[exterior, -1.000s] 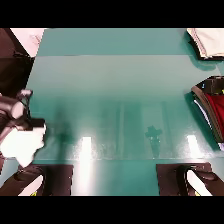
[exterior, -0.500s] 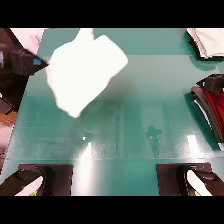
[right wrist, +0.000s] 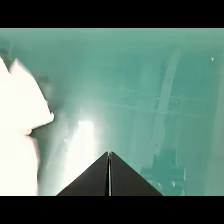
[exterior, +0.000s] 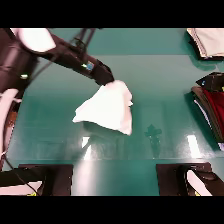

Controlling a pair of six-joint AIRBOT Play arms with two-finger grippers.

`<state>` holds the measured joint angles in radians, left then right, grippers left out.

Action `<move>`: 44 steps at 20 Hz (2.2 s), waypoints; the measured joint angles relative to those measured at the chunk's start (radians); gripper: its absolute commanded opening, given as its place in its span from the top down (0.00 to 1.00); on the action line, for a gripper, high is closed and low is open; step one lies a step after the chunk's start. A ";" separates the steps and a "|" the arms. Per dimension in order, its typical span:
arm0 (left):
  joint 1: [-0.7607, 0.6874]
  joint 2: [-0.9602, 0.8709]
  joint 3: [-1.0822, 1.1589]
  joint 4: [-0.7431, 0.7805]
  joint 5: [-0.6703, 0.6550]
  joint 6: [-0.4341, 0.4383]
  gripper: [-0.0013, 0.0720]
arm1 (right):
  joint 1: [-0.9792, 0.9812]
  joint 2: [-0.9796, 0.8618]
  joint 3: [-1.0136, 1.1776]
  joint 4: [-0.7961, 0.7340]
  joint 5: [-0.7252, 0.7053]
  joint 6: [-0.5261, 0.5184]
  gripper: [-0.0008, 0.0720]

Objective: Fold the shirts.

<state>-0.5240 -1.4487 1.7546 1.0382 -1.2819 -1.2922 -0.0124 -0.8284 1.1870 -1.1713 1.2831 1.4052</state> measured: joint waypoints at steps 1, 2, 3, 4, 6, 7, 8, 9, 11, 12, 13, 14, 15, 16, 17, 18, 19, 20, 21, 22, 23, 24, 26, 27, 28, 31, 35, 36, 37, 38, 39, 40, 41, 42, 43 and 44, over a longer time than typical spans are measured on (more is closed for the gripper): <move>0.001 -0.018 0.004 0.000 0.000 0.005 0.24 | 0.000 0.000 0.000 0.001 0.000 0.003 0.97; 0.013 -0.032 0.010 0.002 -0.012 0.008 0.24 | 0.000 0.000 0.000 0.002 0.000 0.005 0.97; 0.031 -0.039 0.016 0.011 -0.030 0.008 0.24 | 0.000 0.000 0.000 0.002 0.000 0.007 0.97; 0.056 -0.045 0.021 0.023 -0.058 0.010 0.24 | 0.000 0.000 0.000 0.002 0.000 0.011 0.97; 0.119 -0.050 0.019 0.040 -0.107 0.011 0.24 | 0.000 0.000 0.000 0.002 0.001 0.026 0.97; 0.151 -0.052 0.010 0.048 -0.117 0.012 0.24 | 0.000 0.000 0.000 0.002 0.001 0.032 0.97; 0.185 -0.055 -0.007 0.054 -0.115 0.012 0.24 | 0.000 0.000 0.000 0.002 0.002 0.036 0.97; 0.209 -0.057 -0.029 0.058 -0.100 0.012 0.24 | 0.000 0.000 0.000 0.002 0.002 0.042 0.97; 0.240 -0.073 -0.085 0.064 -0.049 0.017 0.24 | 0.000 0.000 0.000 0.002 0.002 0.047 0.97; 0.251 -0.089 -0.114 0.066 -0.024 0.027 0.24 | 0.000 0.000 0.000 0.002 0.002 0.048 0.97; 0.258 -0.110 -0.137 0.066 0.000 0.040 0.24 | 0.000 0.000 0.000 0.002 0.002 0.049 0.97; 0.263 -0.136 -0.153 0.067 0.019 0.049 0.19 | 0.000 0.000 0.000 0.002 0.002 0.050 0.97; 0.266 -0.164 -0.164 0.066 0.040 0.058 0.20 | 0.000 0.000 0.000 0.002 0.001 0.051 0.97; 0.268 -0.194 -0.172 0.056 0.064 0.068 0.20 | 0.000 0.000 0.000 0.002 0.001 0.051 0.97; 0.270 -0.222 -0.179 0.040 0.085 0.080 0.20 | 0.000 0.000 0.000 0.002 0.002 0.053 0.97; 0.271 -0.251 -0.184 0.017 0.108 0.095 0.20 | 0.000 0.000 0.000 0.002 0.001 0.055 0.97; 0.272 -0.275 -0.187 -0.009 0.132 0.109 0.20 | 0.000 0.000 0.000 0.002 0.001 0.056 0.97; 0.273 -0.295 -0.189 -0.026 0.155 0.118 0.20 | 0.000 0.000 0.000 0.002 0.001 0.057 0.97; 0.273 -0.314 -0.192 -0.037 0.176 0.126 0.20 | 0.000 0.000 0.000 0.002 0.001 0.058 0.97; 0.274 -0.326 -0.192 -0.048 0.194 0.131 0.20 | 0.000 0.000 0.000 0.002 0.001 0.059 0.97; 0.274 -0.336 -0.193 -0.058 0.211 0.135 0.20 | 0.000 0.000 0.000 0.002 0.000 0.059 0.97; 0.271 -0.344 -0.194 -0.064 0.220 0.140 0.22 | 0.000 0.000 0.000 0.002 0.000 0.060 0.97; 0.262 -0.353 -0.195 -0.082 0.240 0.151 0.46 | 0.000 0.000 0.000 0.002 -0.001 0.060 0.97; 0.255 -0.356 -0.195 -0.090 0.246 0.157 0.61 | 0.000 0.000 0.000 0.002 -0.001 0.060 0.97; 0.248 -0.359 -0.195 -0.094 0.251 0.165 0.95 | 0.000 0.000 0.000 0.002 -0.001 0.061 0.97; 0.237 -0.362 -0.185 -0.100 0.254 0.177 0.95 | 0.000 0.000 0.000 0.002 0.001 0.061 0.97; 0.282 -0.299 -0.121 -0.061 0.200 0.121 0.95 | 0.000 0.001 -0.032 0.002 0.045 0.078 0.61; 0.299 -0.266 -0.109 -0.048 0.189 0.110 0.95 | 0.000 0.001 -0.060 0.005 0.061 0.082 0.30; 0.319 -0.230 -0.100 -0.032 0.177 0.101 0.95 | 0.000 0.000 -0.102 0.016 0.071 0.085 0.28; 0.335 -0.194 -0.093 -0.018 0.165 0.096 0.95 | 0.000 -0.003 -0.150 0.037 0.072 0.086 0.30; 0.352 -0.156 -0.088 -0.005 0.151 0.091 0.95 | 0.000 -0.013 -0.206 0.065 0.069 0.087 0.30; 0.364 -0.121 -0.085 0.011 0.131 0.088 0.95 | 0.000 -0.027 -0.262 0.103 0.053 0.084 0.31; 0.371 -0.090 -0.083 0.027 0.111 0.085 0.95 | 0.000 -0.048 -0.320 0.148 0.032 0.068 0.41; 0.377 -0.061 -0.081 0.038 0.093 0.083 0.95 | 0.002 -0.077 -0.376 0.199 0.005 0.043 0.41; 0.381 -0.032 -0.080 0.050 0.074 0.082 0.95 | 0.006 -0.108 -0.423 0.243 -0.023 0.017 0.41; 0.385 -0.007 -0.079 0.062 0.060 0.080 0.95 | 0.017 -0.142 -0.463 0.286 -0.050 -0.008 0.41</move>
<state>-0.1394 -1.4559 1.6760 1.1000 -1.2224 -1.2118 0.0044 -0.9699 0.7235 -0.8852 1.2335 1.3972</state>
